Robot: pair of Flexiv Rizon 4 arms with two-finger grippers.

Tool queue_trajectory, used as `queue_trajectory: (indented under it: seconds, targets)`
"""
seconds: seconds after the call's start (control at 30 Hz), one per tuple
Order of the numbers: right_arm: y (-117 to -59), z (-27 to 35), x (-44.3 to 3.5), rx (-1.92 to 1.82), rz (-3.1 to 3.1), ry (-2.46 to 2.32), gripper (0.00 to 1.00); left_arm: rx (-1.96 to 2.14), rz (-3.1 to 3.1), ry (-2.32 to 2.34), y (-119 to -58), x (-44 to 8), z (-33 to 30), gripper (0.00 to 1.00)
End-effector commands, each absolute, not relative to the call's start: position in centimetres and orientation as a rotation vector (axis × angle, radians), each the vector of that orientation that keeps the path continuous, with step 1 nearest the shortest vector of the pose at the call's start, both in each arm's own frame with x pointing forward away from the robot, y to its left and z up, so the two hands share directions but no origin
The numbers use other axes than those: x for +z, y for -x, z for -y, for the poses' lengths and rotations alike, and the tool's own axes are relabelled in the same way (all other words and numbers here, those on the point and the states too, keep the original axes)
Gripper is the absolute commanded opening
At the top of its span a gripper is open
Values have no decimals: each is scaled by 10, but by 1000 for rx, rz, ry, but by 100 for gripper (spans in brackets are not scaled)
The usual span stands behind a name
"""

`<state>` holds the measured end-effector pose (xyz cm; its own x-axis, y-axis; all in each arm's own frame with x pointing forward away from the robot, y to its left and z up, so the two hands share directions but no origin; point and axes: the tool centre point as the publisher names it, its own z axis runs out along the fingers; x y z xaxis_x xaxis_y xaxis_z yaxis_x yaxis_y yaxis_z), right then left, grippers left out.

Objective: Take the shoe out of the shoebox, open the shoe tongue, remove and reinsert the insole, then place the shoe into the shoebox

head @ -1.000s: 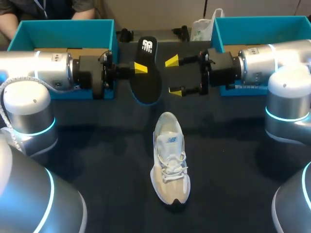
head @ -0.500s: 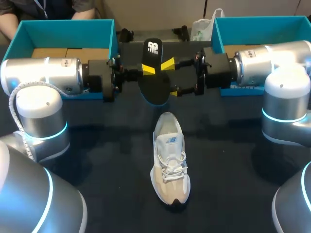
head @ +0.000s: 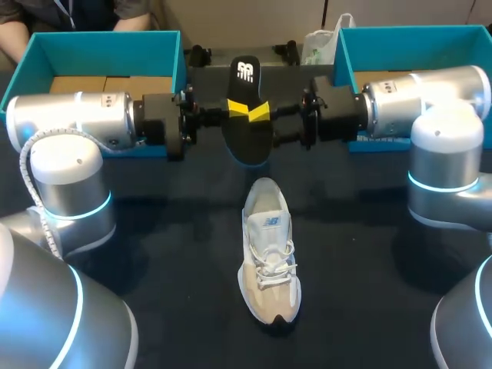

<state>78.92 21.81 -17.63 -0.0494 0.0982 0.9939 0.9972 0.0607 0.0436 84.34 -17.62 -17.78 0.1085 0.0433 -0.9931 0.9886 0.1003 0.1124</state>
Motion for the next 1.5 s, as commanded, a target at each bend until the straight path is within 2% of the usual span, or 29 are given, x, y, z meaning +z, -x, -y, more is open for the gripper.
queue_trajectory:
  seconds: [0.03, 0.57, 1.0, 1.07, 1.2, 1.23, 1.27, 1.3, 1.5]
  targets:
    - [-793, -223, -178, -1140, 1350, 1207, 45, -1025, -1192, -1198, -842, -181, 180, 0]
    - [-790, -223, -182, -1148, 1349, 1204, 21, -1036, -1171, -1192, -844, -181, 183, 0]
    - [-789, -219, -185, -1152, 1336, 1219, 20, -1043, -1166, -1200, -842, -182, 182, 0]
    - [-791, -218, -186, -1152, 1334, 1220, 0, -1045, -1164, -1203, -841, -182, 183, 0]
    - [-793, -217, -188, -1152, 1331, 1218, 0, -1054, -1166, -1209, -840, -182, 184, 0]
    - [-794, -216, -188, -1159, 1332, 1214, 0, -1056, -1170, -1208, -839, -181, 183, 9]
    - [-794, -215, -188, -1162, 1336, 1214, 0, -1060, -1177, -1208, -837, -179, 181, 40]
    - [-794, -214, -188, -1164, 1342, 1214, 0, -1065, -1181, -1209, -835, -177, 179, 100]
    - [-794, -201, -187, -1222, 1396, 1188, 0, -1101, -1269, -1222, -819, -168, 153, 100]
